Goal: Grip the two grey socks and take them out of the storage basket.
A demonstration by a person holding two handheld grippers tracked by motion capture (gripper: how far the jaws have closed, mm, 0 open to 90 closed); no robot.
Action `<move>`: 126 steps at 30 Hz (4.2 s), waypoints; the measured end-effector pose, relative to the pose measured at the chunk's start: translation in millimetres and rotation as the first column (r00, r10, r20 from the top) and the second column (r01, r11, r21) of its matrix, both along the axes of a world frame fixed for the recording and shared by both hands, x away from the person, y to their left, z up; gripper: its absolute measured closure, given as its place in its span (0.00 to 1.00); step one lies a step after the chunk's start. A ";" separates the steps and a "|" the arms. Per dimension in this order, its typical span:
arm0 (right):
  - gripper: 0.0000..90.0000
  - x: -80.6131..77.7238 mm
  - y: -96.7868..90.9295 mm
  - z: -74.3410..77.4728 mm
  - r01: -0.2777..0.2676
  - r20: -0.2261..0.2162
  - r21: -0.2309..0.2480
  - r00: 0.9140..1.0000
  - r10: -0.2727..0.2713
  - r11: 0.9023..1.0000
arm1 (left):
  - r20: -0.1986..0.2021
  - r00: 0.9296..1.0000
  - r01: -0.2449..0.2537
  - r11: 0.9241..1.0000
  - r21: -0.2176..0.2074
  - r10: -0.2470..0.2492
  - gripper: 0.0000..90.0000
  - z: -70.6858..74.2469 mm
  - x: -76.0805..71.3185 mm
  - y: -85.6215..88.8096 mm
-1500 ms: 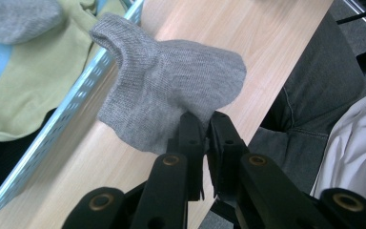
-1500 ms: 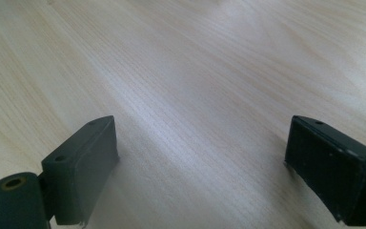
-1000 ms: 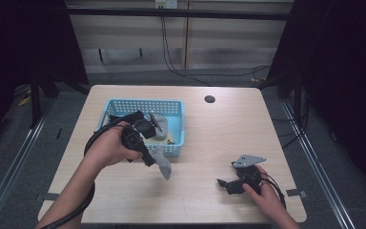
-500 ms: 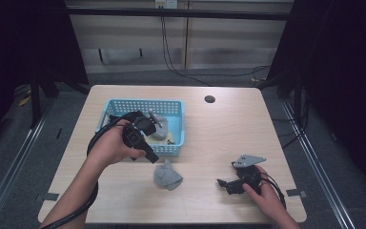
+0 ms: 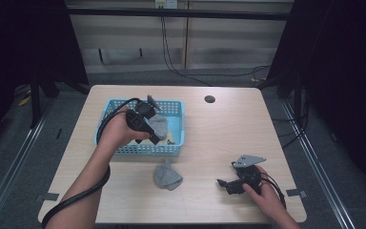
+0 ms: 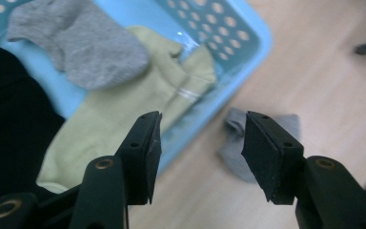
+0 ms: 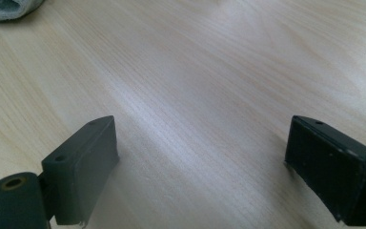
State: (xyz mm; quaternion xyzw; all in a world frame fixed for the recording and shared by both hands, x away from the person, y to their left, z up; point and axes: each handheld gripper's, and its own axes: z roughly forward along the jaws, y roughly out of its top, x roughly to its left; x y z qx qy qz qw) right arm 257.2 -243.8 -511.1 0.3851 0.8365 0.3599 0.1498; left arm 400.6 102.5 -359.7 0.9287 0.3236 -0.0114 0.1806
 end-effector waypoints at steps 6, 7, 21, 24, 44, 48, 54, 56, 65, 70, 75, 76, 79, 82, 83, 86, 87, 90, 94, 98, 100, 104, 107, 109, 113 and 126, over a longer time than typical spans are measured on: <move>0.11 0.1 -0.2 -0.1 -0.004 0.000 0.001 1.000 0.004 1.000 | 0.025 0.994 -0.102 0.995 -0.021 0.102 0.49 -21.3 22.4 4.8; 0.11 0.1 -0.2 -0.2 -0.004 0.000 0.001 1.000 0.004 1.000 | 0.032 0.992 -0.123 0.992 -0.016 0.124 0.49 -27.6 28.6 6.9; 0.11 0.1 -0.2 -0.1 -0.004 0.001 -0.002 1.000 0.004 1.000 | 0.031 0.984 -0.171 0.984 -0.057 0.173 0.43 -72.3 57.5 -1.2; 0.11 0.2 -0.2 -0.2 -0.005 0.001 0.001 1.000 0.005 1.000 | 0.037 0.984 -0.170 0.984 -0.056 0.172 0.44 -78.4 60.2 -4.3; 0.11 0.1 -0.2 -0.1 -0.003 -0.002 0.002 1.000 0.003 1.000 | -0.087 0.978 -0.188 0.982 0.017 0.189 1.00 -51.8 49.6 23.9; 0.11 0.1 -0.1 -0.1 -0.003 -0.001 0.002 1.000 0.003 1.000 | -0.082 0.976 -0.198 0.979 0.040 0.200 1.00 -37.4 44.0 40.7; 0.11 0.1 0.0 -0.1 -0.001 -0.001 0.003 1.000 0.001 1.000 | -0.067 0.971 -0.230 0.973 0.033 0.231 1.00 -22.3 40.4 61.3; 0.11 0.1 0.1 -0.1 -0.001 -0.001 0.003 1.000 0.001 1.000 | -0.054 0.969 -0.238 0.971 0.031 0.239 1.00 -20.2 41.5 64.6; 0.11 0.8 0.6 -0.1 -0.004 -0.003 0.002 1.000 0.004 1.000 | -0.047 0.964 -0.261 0.965 0.016 0.261 0.93 -59.3 57.3 44.1; 0.11 0.8 0.6 -0.1 -0.004 -0.003 0.002 1.000 0.004 1.000 | 0.004 0.946 -0.325 0.946 0.002 0.325 0.45 -70.2 62.8 41.0; 0.11 0.7 0.6 0.0 -0.003 -0.004 0.003 1.000 0.003 1.000 | -0.033 0.944 -0.327 0.944 0.039 0.329 0.35 -85.1 66.0 38.3; 0.11 0.7 0.6 0.0 -0.003 -0.004 0.003 1.000 0.003 1.000 | -0.047 0.947 -0.316 0.948 0.045 0.318 0.35 -88.5 65.8 37.6; 0.11 0.8 0.6 -0.1 -0.004 -0.003 0.002 1.000 0.004 1.000 | -0.079 0.946 -0.308 0.948 0.076 0.313 0.36 -96.8 64.9 36.9; 0.11 0.7 0.6 -0.1 -0.004 -0.004 0.002 1.000 0.004 1.000 | -0.085 0.950 -0.292 0.950 0.115 0.302 0.47 -101.2 64.4 37.1; 0.11 0.7 0.7 -0.1 -0.003 -0.004 0.002 1.000 0.003 1.000 | -0.084 0.948 -0.297 0.946 0.127 0.308 0.55 -100.7 64.0 37.0; 0.11 0.7 0.6 -0.1 -0.004 -0.004 0.002 1.000 0.004 1.000 | -0.121 0.941 -0.301 0.944 0.137 0.317 0.73 -98.9 64.2 37.7; 0.11 0.8 0.6 -0.1 -0.004 -0.003 0.002 1.000 0.004 1.000 | -0.134 0.941 -0.292 0.945 0.146 0.311 0.88 -96.5 63.9 36.8; 0.11 0.8 0.6 -0.1 -0.004 -0.003 0.002 1.000 0.004 1.000 | -0.132 0.943 -0.285 0.947 0.147 0.304 0.94 -93.1 63.9 35.6; 0.11 0.8 0.6 -0.1 -0.004 -0.003 0.002 1.000 0.004 1.000 | -0.102 0.950 -0.283 0.952 0.117 0.295 0.94 -77.3 63.9 34.4; 0.11 0.8 0.6 -0.1 -0.004 -0.003 0.002 1.000 0.004 1.000 | -0.081 0.955 -0.281 0.956 0.079 0.287 0.94 -57.5 63.6 33.9; 0.11 0.7 0.8 -0.1 -0.002 -0.004 0.004 1.000 0.002 1.000 | -0.077 0.955 -0.281 0.957 0.069 0.286 0.94 -51.8 63.4 34.1; 0.11 0.7 0.8 -0.1 -0.002 -0.004 0.004 1.000 0.002 1.000 | -0.071 0.961 -0.266 0.963 0.045 0.269 0.94 -35.2 60.0 33.4; 0.11 0.7 0.8 -0.1 -0.002 -0.004 0.004 1.000 0.002 1.000 | -0.075 0.967 -0.243 0.969 0.032 0.245 0.94 -26.1 56.3 33.4; 0.11 0.7 0.8 0.0 -0.002 -0.004 0.004 1.000 0.002 1.000 | -0.082 0.970 -0.228 0.973 0.026 0.230 0.94 -20.1 53.0 33.6; 0.11 0.7 0.8 -0.1 -0.002 -0.004 0.004 1.000 0.002 1.000 | -0.074 0.978 -0.196 0.980 0.021 0.197 0.94 -7.3 45.7 32.2; 0.11 0.7 0.8 -0.1 -0.001 -0.004 0.004 1.000 0.001 1.000 | -0.078 0.987 -0.142 0.990 0.002 0.142 0.95 13.8 32.1 30.7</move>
